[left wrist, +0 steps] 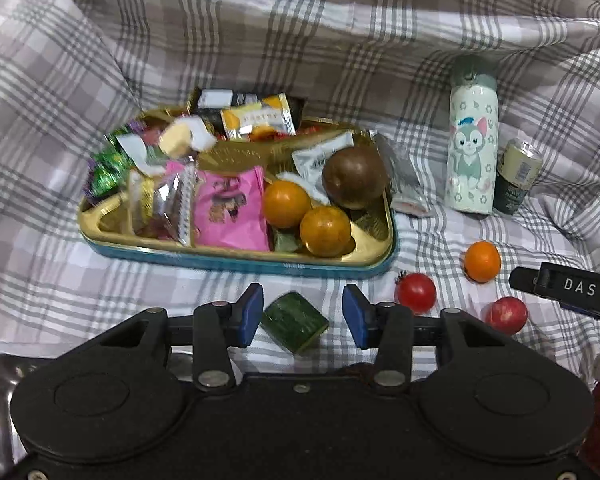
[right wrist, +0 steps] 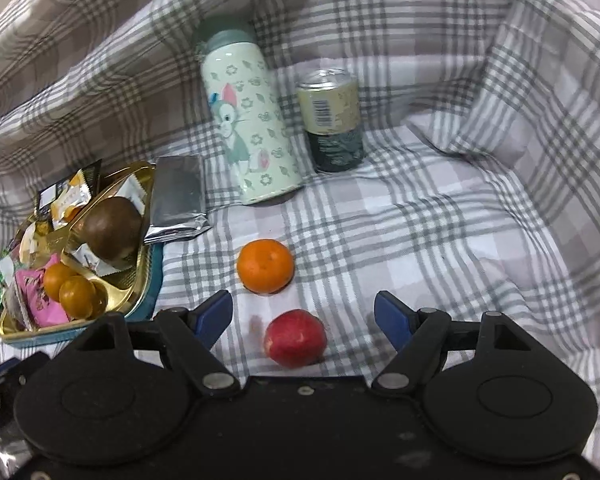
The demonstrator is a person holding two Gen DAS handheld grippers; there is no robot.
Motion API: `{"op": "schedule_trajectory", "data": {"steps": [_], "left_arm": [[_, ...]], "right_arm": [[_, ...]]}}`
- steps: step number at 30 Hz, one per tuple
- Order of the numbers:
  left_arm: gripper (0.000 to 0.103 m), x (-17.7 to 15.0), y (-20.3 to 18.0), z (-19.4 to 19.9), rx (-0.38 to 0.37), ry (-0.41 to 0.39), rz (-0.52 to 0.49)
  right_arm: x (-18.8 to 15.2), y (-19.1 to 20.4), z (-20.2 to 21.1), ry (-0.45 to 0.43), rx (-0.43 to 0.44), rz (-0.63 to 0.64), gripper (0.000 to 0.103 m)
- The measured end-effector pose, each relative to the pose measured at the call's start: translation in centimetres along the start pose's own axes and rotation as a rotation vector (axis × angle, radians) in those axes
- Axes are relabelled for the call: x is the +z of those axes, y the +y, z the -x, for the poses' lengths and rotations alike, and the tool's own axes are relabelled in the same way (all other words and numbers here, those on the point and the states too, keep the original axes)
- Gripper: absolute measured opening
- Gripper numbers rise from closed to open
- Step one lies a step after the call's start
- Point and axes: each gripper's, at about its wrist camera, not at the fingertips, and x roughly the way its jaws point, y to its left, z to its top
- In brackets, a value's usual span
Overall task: Organize fruits
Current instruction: 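Reach the left tool to a cucumber slice while the right tool reaches a red plum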
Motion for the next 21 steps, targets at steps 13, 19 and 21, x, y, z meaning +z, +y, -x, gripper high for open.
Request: {"op": "schedule_trajectory", "data": {"steps": [13, 19, 21], "left_arm": [[0.051, -0.1, 0.6, -2.2, -0.051, 0.052, 0.043], [0.051, 0.1, 0.6, -2.6, -0.055, 0.057, 0.062], [0.051, 0.1, 0.4, -2.6, -0.053, 0.052, 0.056]], "right_arm": [[0.4, -0.8, -1.5, 0.055, 0.097, -0.060, 0.076], [0.3, -0.4, -1.6, 0.061, 0.089, -0.038, 0.066], [0.4, -0.3, -1.8, 0.072, 0.088, -0.035, 0.058]]}}
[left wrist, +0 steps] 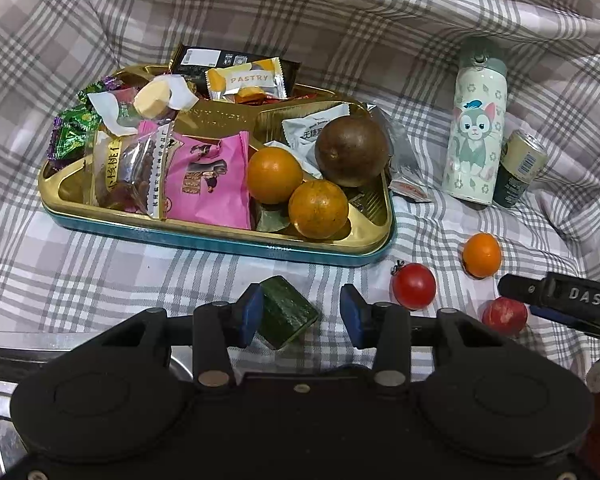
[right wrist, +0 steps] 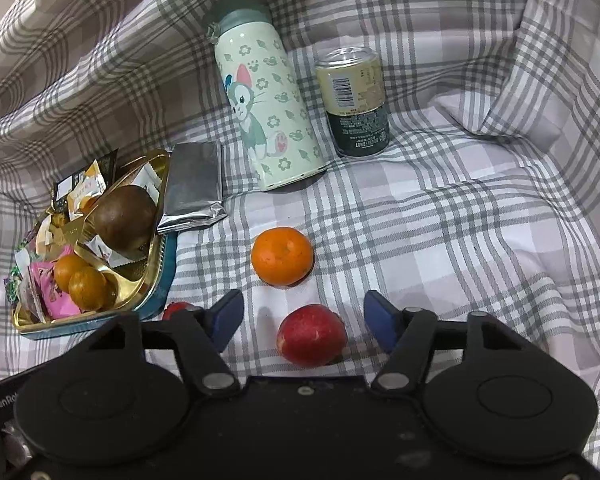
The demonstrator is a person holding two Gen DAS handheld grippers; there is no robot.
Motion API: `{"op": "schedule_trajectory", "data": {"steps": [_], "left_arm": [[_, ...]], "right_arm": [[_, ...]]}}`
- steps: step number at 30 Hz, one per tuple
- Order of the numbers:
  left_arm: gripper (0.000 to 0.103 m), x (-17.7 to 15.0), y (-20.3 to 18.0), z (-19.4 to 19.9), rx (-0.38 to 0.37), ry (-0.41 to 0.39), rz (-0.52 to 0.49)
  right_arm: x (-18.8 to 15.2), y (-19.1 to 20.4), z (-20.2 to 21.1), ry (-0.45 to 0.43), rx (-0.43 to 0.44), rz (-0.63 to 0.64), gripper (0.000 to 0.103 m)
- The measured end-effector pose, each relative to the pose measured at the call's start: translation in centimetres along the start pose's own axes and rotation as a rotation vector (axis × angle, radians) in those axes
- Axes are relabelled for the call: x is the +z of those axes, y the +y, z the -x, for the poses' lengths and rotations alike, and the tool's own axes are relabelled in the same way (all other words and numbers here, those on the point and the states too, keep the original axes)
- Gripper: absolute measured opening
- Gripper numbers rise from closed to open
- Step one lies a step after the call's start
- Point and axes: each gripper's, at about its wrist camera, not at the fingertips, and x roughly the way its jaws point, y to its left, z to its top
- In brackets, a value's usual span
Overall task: Organize fruits
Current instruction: 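Reach the left tool to a cucumber slice while the right tool reaches a red plum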
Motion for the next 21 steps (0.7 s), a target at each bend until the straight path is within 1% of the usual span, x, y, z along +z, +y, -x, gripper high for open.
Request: {"op": "schedule_trajectory", "data": {"steps": [1, 3, 7, 12, 14, 15, 18, 21], "left_arm": [[0.051, 0.0, -0.1, 0.0, 0.004, -0.002, -0.007], [0.051, -0.1, -0.2, 0.0, 0.007, -0.004, -0.016], [0.051, 0.0, 0.2, 0.0, -0.008, -0.003, -0.006], [0.051, 0.4, 1.1, 0.0, -0.053, 0.011, 0.046], [0.051, 0.3, 1.5, 0.0, -0.064, 0.014, 0.065], [0.051, 0.3, 1.6, 0.1, -0.065, 0.014, 0.069], [0.051, 0.2, 1.8, 0.1, -0.055, 0.011, 0.065], [0.051, 0.2, 2.0, 0.3, -0.057, 0.015, 0.062]], "right_arm": [[0.0, 0.0, -0.2, 0.011, 0.001, 0.000, 0.054], [0.0, 0.1, -0.7, 0.035, 0.001, -0.003, 0.050], [0.0, -0.1, -1.4, 0.068, -0.004, -0.011, 0.050], [-0.3, 0.1, -2.2, 0.093, -0.030, -0.005, 0.050], [-0.4, 0.3, -2.4, 0.093, -0.043, 0.000, 0.048], [-0.4, 0.5, -2.5, 0.088, -0.054, 0.010, 0.043], [-0.6, 1.0, -2.5, 0.074, -0.072, 0.036, 0.043], [-0.7, 1.0, -2.4, 0.070, -0.070, 0.041, 0.043]]}}
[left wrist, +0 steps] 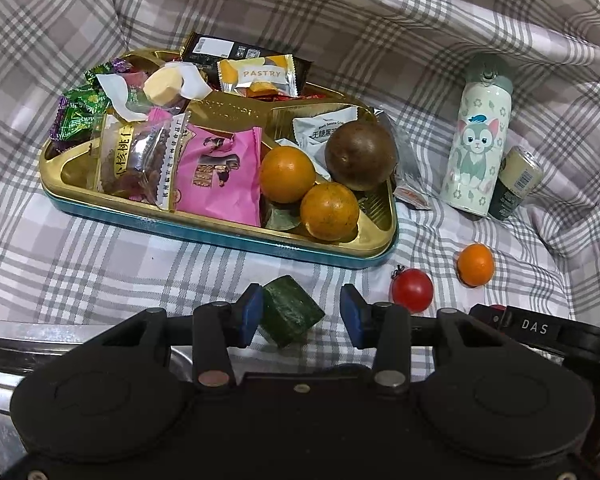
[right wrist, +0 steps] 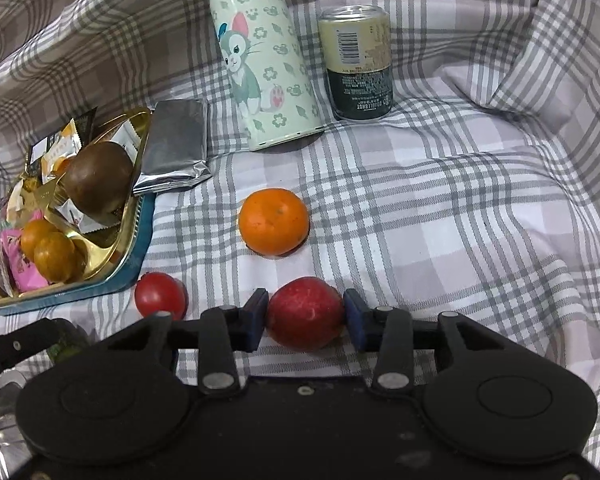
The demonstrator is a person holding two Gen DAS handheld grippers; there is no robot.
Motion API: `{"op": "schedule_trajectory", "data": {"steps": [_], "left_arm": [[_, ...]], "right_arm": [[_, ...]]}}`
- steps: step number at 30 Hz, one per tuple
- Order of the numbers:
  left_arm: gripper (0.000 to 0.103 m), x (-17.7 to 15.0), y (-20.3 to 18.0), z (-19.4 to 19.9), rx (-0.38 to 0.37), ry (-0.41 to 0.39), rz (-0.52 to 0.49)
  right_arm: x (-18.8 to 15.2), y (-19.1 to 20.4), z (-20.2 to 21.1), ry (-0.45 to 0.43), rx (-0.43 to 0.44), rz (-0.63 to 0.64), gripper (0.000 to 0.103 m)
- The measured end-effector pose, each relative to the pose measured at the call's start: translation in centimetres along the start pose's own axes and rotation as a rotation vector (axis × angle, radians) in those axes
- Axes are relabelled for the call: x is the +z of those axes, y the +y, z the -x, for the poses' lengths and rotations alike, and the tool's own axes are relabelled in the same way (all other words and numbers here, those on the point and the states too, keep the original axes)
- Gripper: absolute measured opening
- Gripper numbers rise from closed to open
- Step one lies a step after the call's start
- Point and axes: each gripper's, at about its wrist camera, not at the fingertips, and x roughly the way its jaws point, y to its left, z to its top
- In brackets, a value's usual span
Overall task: Organize fruits
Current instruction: 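Reach the left tool to a cucumber slice while the right tool reaches a red plum, then close the left tool on the cucumber slice while the right tool grasps the red plum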
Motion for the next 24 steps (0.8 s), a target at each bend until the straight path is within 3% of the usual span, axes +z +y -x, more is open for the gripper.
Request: {"op": "schedule_trajectory", "data": {"steps": [6, 9, 18, 24], "left_arm": [[0.052, 0.0, 0.2, -0.1, 0.058, 0.002, -0.021], [0.054, -0.2, 0.5, -1.2, 0.039, 0.041, 0.001], [0.056, -0.6, -0.2, -2.2, 0.055, 0.014, 0.025], [0.053, -1.0, -0.3, -3.3, 0.054, 0.047, 0.028]], "right_arm": [[0.0, -0.2, 0.0, 0.006, 0.021, -0.001, 0.043], [0.0, 0.0, 0.1, 0.005, 0.025, 0.001, 0.043], [-0.1, 0.1, 0.1, 0.001, 0.023, 0.009, 0.043], [-0.1, 0.2, 0.2, -0.005, 0.027, 0.016, 0.043]]}}
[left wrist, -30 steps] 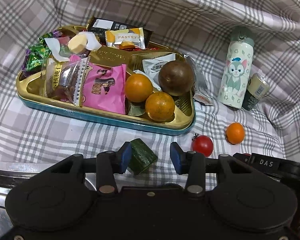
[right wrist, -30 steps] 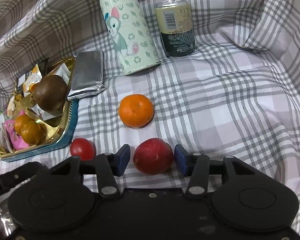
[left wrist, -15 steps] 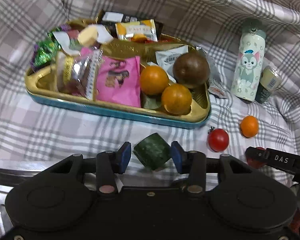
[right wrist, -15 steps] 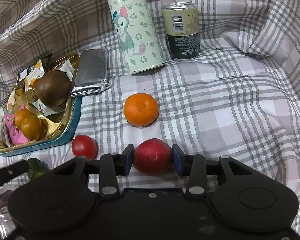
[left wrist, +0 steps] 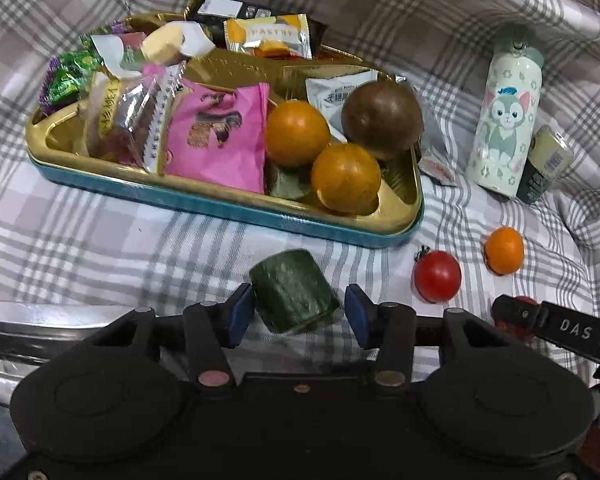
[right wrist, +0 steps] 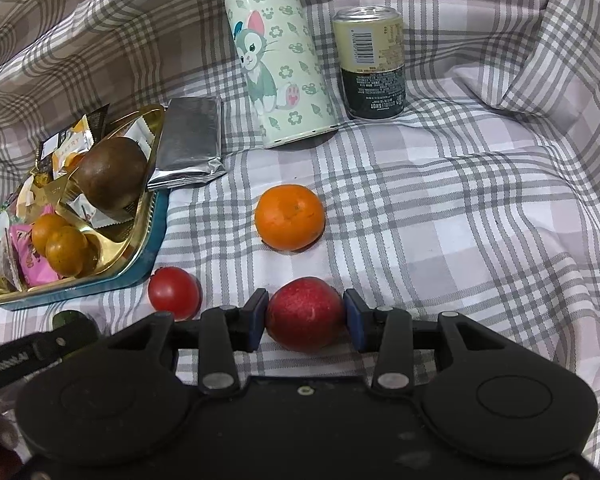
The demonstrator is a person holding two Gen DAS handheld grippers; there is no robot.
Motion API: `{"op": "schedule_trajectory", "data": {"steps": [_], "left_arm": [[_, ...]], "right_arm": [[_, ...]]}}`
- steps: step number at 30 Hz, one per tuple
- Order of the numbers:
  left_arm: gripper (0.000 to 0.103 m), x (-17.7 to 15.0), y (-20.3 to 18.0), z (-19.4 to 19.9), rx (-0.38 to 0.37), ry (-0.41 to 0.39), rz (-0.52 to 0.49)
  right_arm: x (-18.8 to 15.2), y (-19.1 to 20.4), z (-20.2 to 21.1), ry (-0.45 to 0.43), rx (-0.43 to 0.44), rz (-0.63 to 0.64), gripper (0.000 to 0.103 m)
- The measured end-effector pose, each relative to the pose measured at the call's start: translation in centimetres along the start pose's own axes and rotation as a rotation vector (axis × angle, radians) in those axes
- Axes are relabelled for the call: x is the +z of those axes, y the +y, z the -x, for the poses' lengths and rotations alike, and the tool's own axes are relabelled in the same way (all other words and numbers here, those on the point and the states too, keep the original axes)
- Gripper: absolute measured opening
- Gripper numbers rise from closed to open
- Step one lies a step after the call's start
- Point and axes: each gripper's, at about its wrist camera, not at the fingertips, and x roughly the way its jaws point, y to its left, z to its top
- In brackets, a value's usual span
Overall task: Organize fruits
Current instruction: 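Close the left tool on the cucumber slice while the right tool grasps the red plum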
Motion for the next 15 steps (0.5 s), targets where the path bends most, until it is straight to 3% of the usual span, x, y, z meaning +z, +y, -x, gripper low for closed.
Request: {"op": "schedule_trajectory", "data": {"steps": [6, 11, 15], "left_arm": [[0.049, -0.1, 0.3, 1.3, -0.051, -0.052, 0.033], [0.048, 0.2, 0.6, 3.7, -0.037, -0.136, 0.040], [0.046, 0.2, 1.3, 4.9, -0.023, -0.152, 0.064]], "right_arm": [[0.1, 0.3, 1.1, -0.045, 0.038, 0.016, 0.043], [-0.1, 1.4, 2.5, -0.089, 0.097, 0.047, 0.043], [-0.6, 2.5, 3.5, -0.113, 0.153, 0.082, 0.043]]}}
